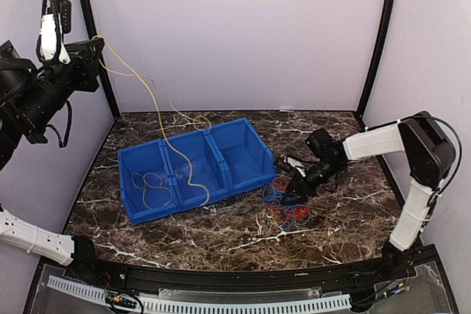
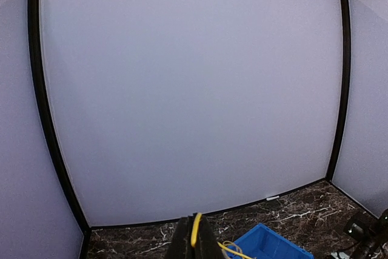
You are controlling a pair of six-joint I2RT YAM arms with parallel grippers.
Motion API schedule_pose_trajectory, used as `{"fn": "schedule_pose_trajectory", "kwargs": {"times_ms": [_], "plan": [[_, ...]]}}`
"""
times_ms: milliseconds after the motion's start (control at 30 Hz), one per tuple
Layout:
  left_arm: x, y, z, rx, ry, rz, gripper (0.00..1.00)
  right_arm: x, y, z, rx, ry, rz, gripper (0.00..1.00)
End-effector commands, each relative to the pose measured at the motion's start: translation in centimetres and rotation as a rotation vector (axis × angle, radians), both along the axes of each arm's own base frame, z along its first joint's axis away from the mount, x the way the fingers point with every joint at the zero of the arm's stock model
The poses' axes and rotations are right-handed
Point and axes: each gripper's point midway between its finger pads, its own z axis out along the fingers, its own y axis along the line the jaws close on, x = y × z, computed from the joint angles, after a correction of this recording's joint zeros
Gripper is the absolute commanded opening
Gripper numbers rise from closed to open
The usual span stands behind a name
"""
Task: Untangle the cables
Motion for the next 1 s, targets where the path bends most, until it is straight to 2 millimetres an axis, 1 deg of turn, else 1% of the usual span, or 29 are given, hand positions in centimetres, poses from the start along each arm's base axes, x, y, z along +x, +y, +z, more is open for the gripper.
{"fn": "schedule_pose_trajectory", "kwargs": {"times_ms": [0, 100, 167, 200, 233, 267, 300, 333, 367, 400, 433, 467, 500, 533, 567, 600, 633, 667, 700, 767, 867, 967], "plan": [[-0.5, 2.5, -1.4, -0.095, 0.053, 0.030, 0.00, 0.8, 0.0, 4.5, 0.043, -0.107, 0.019, 0.56], [-0.3, 2.3, -3.1, -0.053, 0.106, 0.039, 0.01, 1.8, -0.7, 7.2, 0.032, -0.208, -0.005, 0.60], [0.0, 2.0, -3.8, -0.012, 0.136, 0.051, 0.01, 2.0, -1.2, 8.6, 0.016, -0.259, -0.009, 0.64], [0.1, 1.6, -3.8, 0.000, 0.145, 0.053, 0.03, 2.0, -1.4, 9.2, 0.009, -0.276, -0.008, 0.65], [0.2, 1.5, -4.4, 0.026, 0.166, 0.061, 0.04, 1.9, -1.6, 9.7, 0.002, -0.286, -0.007, 0.65], [0.5, 1.1, -4.4, 0.042, 0.175, 0.071, 0.07, 1.9, -1.8, 10.2, 0.000, -0.298, -0.005, 0.66], [0.7, 1.4, -5.0, 0.066, 0.195, 0.107, 0.07, 1.8, -1.9, 10.7, 0.002, -0.312, -0.004, 0.66], [1.1, 0.9, -5.1, 0.078, 0.205, 0.129, 0.08, 1.8, -1.9, 11.3, 0.008, -0.329, -0.009, 0.67], [1.3, 1.3, -5.6, 0.100, 0.223, 0.164, 0.08, 1.8, -2.0, 11.7, 0.015, -0.344, -0.015, 0.67], [1.7, 1.1, -5.5, 0.110, 0.234, 0.187, 0.08, 1.9, -2.1, 12.1, 0.024, -0.363, -0.027, 0.67], [2.0, 1.2, -6.1, 0.120, 0.258, 0.192, 0.07, 1.9, -2.3, 12.2, 0.032, -0.376, -0.046, 0.67], [2.7, 1.6, -5.9, 0.110, 0.273, 0.219, 0.07, 2.0, -2.5, 12.4, 0.038, -0.396, -0.065, 0.68], [3.0, 1.4, -6.6, 0.110, 0.310, 0.199, 0.05, 2.3, -2.8, 12.7, 0.041, -0.432, -0.089, 0.69], [3.9, 2.3, -6.3, 0.087, 0.328, 0.231, 0.05, 3.0, -3.4, 12.9, 0.036, -0.473, -0.137, 0.71], [4.2, 2.1, -7.0, 0.086, 0.368, 0.201, 0.04, 3.8, -4.2, 13.5, 0.030, -0.541, -0.196, 0.71], [4.8, 2.7, -6.7, 0.070, 0.376, 0.223, 0.03, 4.6, -5.4, 14.6, 0.022, -0.624, -0.256, 0.76], [4.9, 2.7, -6.8, 0.077, 0.388, 0.219, 0.03, 5.0, -6.2, 15.0, 0.014, -0.676, -0.293, 0.78], [5.0, 2.9, -6.5, 0.079, 0.385, 0.224, 0.02, 5.3, -7.0, 15.4, 0.007, -0.719, -0.327, 0.79], [5.1, 3.0, -6.2, 0.078, 0.380, 0.229, 0.01, 5.4, -7.6, 15.5, 0.001, -0.742, -0.348, 0.81], [5.2, 3.2, -5.8, 0.081, 0.368, 0.239, 0.00, 5.5, -8.2, 15.1, -0.007, -0.737, -0.364, 0.81], [5.6, 3.6, -5.4, 0.092, 0.354, 0.263, 0.00, 5.4, -8.5, 14.4, -0.010, -0.706, -0.358, 0.82], [6.1, 3.6, -5.8, 0.098, 0.360, 0.268, 0.00, 5.4, -8.4, 14.2, -0.003, -0.693, -0.351, 0.82]]}}
